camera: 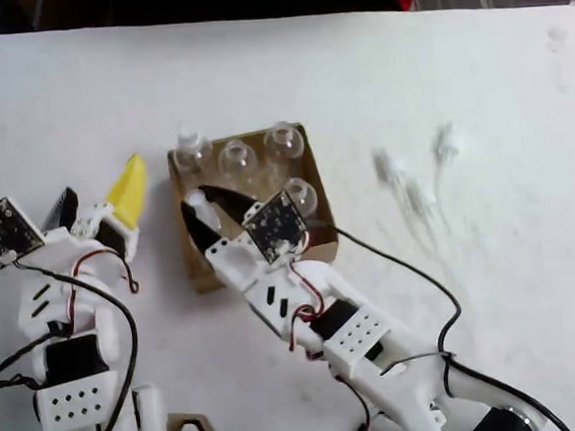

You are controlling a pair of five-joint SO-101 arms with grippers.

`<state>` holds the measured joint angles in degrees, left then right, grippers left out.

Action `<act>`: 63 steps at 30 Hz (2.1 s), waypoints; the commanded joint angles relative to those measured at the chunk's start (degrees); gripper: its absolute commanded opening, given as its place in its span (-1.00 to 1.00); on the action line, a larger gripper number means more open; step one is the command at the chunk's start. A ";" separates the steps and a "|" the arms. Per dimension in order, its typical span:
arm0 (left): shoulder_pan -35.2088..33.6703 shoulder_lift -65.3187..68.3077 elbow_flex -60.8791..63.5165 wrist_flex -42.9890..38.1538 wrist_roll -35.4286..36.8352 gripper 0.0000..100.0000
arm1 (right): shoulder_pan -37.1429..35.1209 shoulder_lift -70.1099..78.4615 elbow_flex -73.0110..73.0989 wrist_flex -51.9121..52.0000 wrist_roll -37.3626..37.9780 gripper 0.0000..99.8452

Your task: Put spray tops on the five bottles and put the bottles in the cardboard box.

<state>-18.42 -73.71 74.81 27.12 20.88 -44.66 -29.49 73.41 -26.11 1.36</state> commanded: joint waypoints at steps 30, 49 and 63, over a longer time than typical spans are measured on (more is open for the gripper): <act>-0.66 -0.66 -0.62 -1.67 0.62 -0.29 | 8.92 -45.32 -12.92 42.68 -0.26 -0.72; -0.57 -0.66 -0.62 -1.67 0.62 -0.29 | 44.18 -4.62 -54.15 74.86 0.35 -0.73; -0.31 -0.57 -0.62 -1.67 0.62 -0.29 | 46.37 44.62 -97.05 100.35 15.30 -0.72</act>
<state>-18.42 -73.71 74.81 27.12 20.88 0.97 7.34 -13.45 70.07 14.11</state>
